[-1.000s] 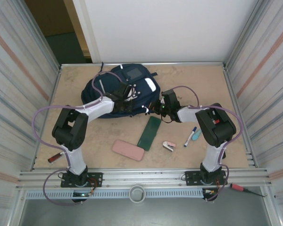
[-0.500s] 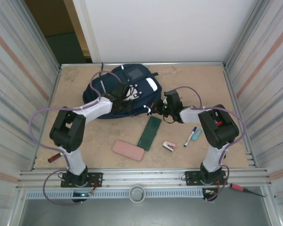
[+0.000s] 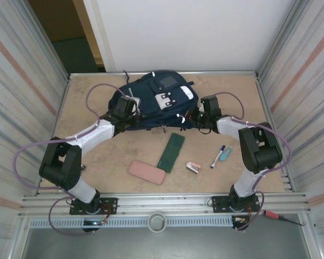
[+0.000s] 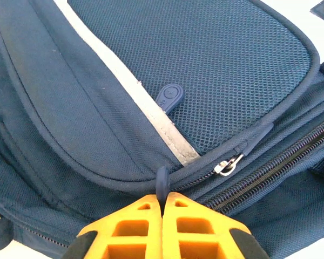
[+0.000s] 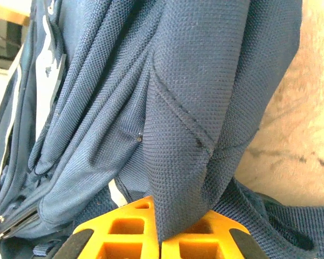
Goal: Pack books, pencil case, and school supplies into a backpack
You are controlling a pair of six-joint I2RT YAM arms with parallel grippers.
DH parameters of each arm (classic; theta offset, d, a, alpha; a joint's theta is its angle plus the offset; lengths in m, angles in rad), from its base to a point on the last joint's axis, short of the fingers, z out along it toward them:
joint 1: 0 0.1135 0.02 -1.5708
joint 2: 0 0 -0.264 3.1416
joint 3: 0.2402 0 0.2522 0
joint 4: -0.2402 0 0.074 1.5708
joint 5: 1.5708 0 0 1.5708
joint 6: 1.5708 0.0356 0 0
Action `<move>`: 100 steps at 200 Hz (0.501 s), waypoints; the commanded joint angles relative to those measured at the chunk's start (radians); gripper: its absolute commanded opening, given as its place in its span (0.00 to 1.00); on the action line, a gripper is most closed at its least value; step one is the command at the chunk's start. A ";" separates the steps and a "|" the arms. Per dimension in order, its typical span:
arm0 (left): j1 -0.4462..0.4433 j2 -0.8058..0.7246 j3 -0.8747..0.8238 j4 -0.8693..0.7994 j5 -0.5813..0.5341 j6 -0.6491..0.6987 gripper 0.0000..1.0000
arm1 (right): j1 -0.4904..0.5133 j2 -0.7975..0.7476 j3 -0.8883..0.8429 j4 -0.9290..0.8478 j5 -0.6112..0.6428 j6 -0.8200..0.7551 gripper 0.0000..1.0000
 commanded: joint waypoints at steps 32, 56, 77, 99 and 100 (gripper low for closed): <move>-0.057 -0.045 0.030 0.031 -0.013 -0.084 0.00 | -0.033 -0.143 -0.026 -0.194 0.030 -0.093 0.65; -0.092 -0.054 0.024 0.046 0.003 -0.102 0.00 | 0.057 -0.183 -0.144 -0.062 0.010 0.063 0.79; -0.119 -0.057 0.025 0.045 -0.002 -0.100 0.00 | 0.156 -0.142 -0.159 0.058 0.019 0.180 0.83; -0.137 -0.067 0.019 0.045 -0.005 -0.099 0.00 | 0.219 -0.046 -0.076 0.069 0.068 0.209 0.83; -0.138 -0.069 0.018 0.045 -0.004 -0.099 0.00 | 0.220 -0.042 -0.071 0.068 0.071 0.209 0.83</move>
